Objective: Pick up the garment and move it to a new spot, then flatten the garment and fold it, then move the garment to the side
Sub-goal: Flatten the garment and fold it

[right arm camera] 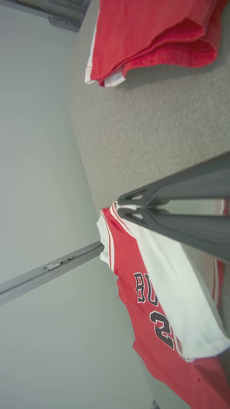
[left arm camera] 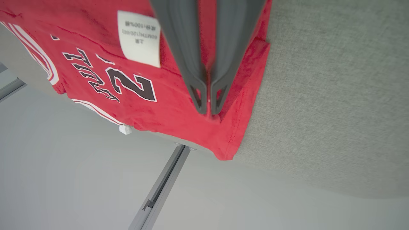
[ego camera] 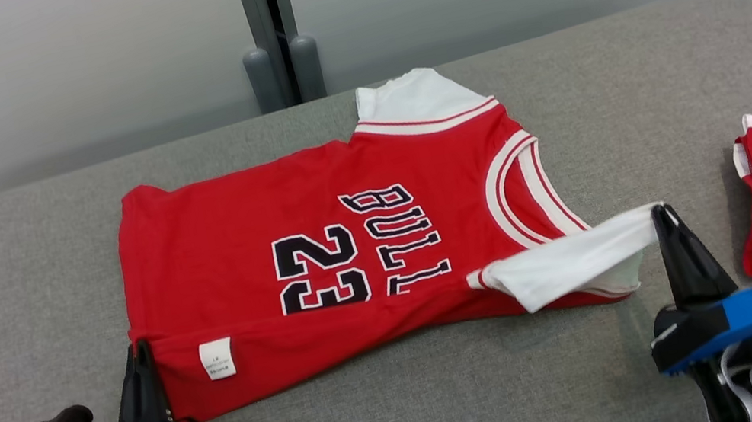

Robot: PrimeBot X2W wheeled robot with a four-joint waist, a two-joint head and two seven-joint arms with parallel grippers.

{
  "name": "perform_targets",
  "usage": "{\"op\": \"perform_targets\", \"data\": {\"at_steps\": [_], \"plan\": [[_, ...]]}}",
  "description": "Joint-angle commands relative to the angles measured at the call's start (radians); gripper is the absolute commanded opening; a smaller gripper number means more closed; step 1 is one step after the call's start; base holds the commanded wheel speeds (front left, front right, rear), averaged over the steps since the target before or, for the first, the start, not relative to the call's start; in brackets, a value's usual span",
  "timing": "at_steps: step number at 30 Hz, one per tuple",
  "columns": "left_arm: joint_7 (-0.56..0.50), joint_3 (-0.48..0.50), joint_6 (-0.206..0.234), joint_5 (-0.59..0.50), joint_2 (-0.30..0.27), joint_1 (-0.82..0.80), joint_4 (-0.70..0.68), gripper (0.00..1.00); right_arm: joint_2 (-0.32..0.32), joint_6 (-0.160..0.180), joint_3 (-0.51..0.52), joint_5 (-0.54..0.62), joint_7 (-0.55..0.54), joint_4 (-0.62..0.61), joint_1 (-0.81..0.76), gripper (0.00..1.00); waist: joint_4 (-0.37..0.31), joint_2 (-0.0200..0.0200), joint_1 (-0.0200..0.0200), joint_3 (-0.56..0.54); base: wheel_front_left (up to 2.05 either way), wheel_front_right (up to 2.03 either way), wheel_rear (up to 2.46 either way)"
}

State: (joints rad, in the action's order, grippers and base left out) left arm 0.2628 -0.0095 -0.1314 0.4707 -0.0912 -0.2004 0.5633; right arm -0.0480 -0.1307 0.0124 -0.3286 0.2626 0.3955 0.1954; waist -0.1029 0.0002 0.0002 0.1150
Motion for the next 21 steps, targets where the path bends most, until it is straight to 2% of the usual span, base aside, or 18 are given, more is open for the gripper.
{"op": "perform_targets", "data": {"at_steps": [1, 7, 16, 21], "plan": [[0.002, -0.001, 0.002, 0.004, -0.013, -0.032, 0.019, 0.00, -0.005, 0.000, 0.008, 0.012, 0.003, 0.012, 0.051, 0.00, 0.013, -0.0002, -0.0002, 0.031, 0.00, 0.00, 0.00], [0.002, 0.008, 0.002, 0.005, -0.032, -0.107, 0.069, 0.00, -0.005, 0.000, 0.024, 0.050, 0.003, 0.066, 0.174, 0.00, 0.017, -0.0002, -0.0002, 0.087, 0.00, 0.00, 0.00], [0.002, -0.050, 0.002, -0.009, -0.060, -0.198, 0.099, 0.00, -0.005, 0.000, 0.030, 0.115, 0.003, 0.152, 0.284, 0.00, 0.045, -0.0002, -0.0002, 0.137, 0.00, 0.00, 0.00], [0.002, -0.084, 0.002, -0.015, -0.088, -0.261, 0.161, 0.00, -0.005, 0.000, 0.028, 0.138, 0.003, 0.196, 0.332, 0.00, 0.052, -0.0002, -0.0002, 0.169, 0.00, 0.00, 0.00]]}}
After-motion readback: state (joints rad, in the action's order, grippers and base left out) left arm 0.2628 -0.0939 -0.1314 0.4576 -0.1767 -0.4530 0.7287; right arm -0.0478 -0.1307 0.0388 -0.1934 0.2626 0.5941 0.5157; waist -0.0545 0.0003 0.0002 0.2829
